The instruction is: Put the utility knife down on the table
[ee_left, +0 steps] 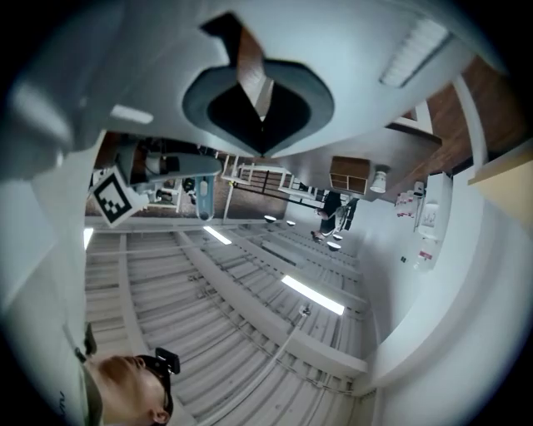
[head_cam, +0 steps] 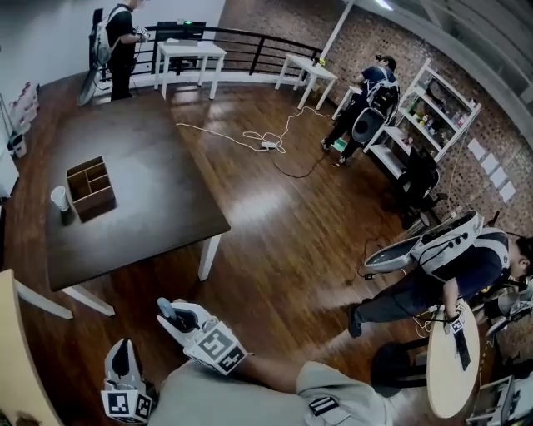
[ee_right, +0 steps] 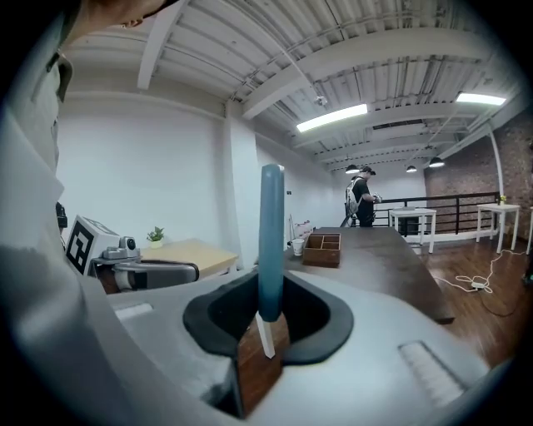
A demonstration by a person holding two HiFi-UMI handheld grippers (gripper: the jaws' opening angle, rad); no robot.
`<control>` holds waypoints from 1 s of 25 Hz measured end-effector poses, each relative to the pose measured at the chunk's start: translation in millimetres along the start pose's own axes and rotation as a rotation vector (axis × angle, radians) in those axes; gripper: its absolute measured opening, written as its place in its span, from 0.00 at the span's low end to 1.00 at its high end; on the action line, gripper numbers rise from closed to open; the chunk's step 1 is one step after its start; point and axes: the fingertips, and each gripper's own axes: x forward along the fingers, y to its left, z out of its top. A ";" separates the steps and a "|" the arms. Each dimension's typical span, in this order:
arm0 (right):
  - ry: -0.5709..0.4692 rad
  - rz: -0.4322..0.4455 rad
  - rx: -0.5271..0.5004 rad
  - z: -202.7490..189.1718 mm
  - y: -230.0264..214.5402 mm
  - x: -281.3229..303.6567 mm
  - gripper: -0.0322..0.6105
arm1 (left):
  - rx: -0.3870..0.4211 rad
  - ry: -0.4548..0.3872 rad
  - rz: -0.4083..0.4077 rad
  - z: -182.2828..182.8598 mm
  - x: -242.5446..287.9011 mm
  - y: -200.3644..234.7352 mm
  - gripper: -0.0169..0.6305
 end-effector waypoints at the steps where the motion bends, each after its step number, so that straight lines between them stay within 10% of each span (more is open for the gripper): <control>1: 0.000 0.014 0.004 0.1 -0.7 9.3 0.16 | 0.000 0.005 0.025 -1.5 -0.3 11.1 0.03; 7: -0.012 0.061 0.030 -3.8 -30.8 73.8 0.16 | 0.036 0.020 0.117 -3.1 31.9 70.8 0.03; 25: 0.180 0.014 0.032 -19.8 -241.1 211.7 0.16 | 0.152 0.264 0.031 19.4 252.1 118.5 0.03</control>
